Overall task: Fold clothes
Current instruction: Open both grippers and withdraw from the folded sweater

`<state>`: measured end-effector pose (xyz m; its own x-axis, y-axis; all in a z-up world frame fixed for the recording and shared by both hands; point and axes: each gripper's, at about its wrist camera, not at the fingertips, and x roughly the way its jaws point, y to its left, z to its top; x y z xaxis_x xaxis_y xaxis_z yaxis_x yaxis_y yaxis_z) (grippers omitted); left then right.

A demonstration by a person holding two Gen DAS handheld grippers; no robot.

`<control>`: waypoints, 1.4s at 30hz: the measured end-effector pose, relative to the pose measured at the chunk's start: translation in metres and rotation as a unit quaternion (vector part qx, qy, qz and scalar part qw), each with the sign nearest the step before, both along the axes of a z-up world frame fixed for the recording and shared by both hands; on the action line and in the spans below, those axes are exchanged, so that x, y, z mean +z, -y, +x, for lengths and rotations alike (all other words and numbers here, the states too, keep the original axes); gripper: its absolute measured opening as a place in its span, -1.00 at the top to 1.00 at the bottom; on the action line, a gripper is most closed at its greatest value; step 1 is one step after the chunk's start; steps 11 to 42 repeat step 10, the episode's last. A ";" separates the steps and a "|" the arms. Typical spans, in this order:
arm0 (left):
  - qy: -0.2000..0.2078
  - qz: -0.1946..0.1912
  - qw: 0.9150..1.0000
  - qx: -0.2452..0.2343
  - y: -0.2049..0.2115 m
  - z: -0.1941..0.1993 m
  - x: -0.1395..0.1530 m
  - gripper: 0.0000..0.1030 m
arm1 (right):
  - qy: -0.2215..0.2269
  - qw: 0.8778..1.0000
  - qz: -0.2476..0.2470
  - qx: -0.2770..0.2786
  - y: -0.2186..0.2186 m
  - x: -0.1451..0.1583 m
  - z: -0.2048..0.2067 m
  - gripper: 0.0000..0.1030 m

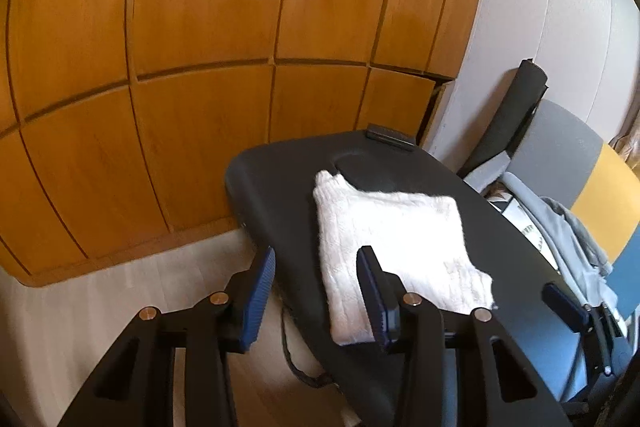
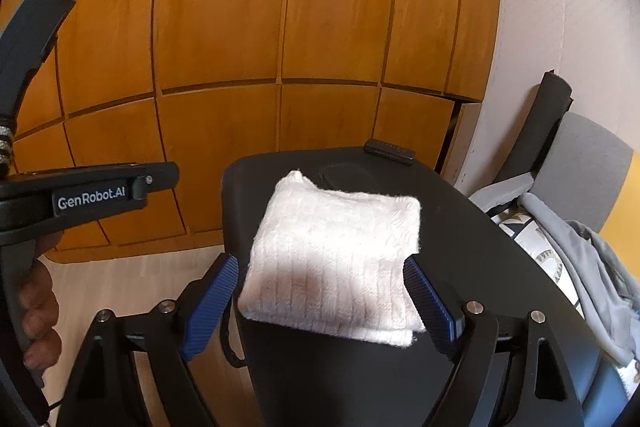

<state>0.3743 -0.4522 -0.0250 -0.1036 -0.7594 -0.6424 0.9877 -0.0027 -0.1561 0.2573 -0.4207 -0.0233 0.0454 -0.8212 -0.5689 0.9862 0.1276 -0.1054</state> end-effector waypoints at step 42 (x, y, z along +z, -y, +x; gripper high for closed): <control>0.019 -0.022 1.000 0.006 -0.003 -0.010 0.001 0.17 | 0.002 1.000 0.016 0.003 -0.003 -0.011 -0.003 -0.67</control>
